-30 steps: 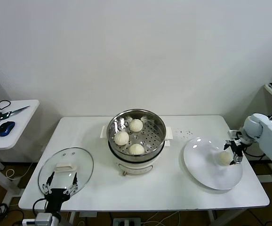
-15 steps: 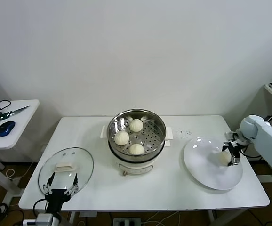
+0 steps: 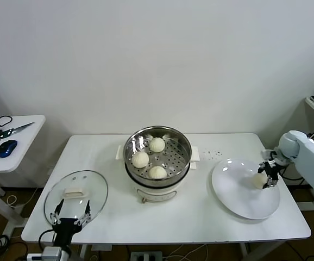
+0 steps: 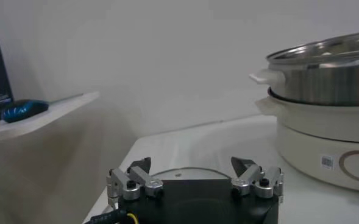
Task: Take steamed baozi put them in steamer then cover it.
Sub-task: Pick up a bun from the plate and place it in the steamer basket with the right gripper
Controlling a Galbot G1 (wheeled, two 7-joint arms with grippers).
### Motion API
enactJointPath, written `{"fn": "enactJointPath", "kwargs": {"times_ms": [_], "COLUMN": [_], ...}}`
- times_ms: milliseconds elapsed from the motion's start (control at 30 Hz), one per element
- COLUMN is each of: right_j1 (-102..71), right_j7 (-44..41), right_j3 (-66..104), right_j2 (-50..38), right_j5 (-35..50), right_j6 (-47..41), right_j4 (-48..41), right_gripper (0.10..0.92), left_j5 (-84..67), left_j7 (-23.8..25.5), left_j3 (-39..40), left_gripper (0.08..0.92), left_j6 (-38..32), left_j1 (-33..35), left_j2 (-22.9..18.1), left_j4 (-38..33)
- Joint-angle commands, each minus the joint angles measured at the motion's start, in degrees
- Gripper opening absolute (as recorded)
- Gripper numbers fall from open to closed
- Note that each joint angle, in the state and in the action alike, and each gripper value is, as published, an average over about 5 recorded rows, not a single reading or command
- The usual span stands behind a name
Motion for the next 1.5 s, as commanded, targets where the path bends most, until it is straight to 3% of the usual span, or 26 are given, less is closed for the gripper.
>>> {"fn": "enactJointPath", "kwargs": {"times_ms": [33, 300, 667, 1067, 1500], "right_j1": [16.80, 40.50, 50.78, 47.34, 41.27], "right_j7": [0.12, 2.23, 7.92, 13.59, 14.72], "right_j3": [-16.78, -40.17, -52.69, -56.53, -60.20], "right_j2": [-1.19, 5.08, 18.14, 30.55, 34.64], "right_j5": [15.66, 38.62, 57.03, 61.55, 61.26], "right_j6": [-3.99, -10.41, -16.85, -20.23, -20.78], "right_j4": [5.02, 10.36, 18.84, 20.20, 15.63], "right_gripper": [0.670, 0.669, 0.670, 0.679, 0.679], "left_j5": [0.15, -1.10, -1.04, -1.53, -2.30], "left_j7": [-0.02, 0.17, 0.19, 0.39, 0.45], "left_j3": [0.76, 1.83, 4.26, 4.77, 4.38], "left_gripper": [0.823, 0.823, 0.823, 0.823, 0.823], "left_j6": [-0.07, -0.02, -0.23, -1.31, -1.05], "left_j1": [-0.32, 0.05, 0.31, 2.51, 2.08], "left_j2": [-0.21, -0.07, -0.03, 1.11, 2.50], "left_j4": [-0.07, -1.29, -2.42, -3.25, -2.63]}}
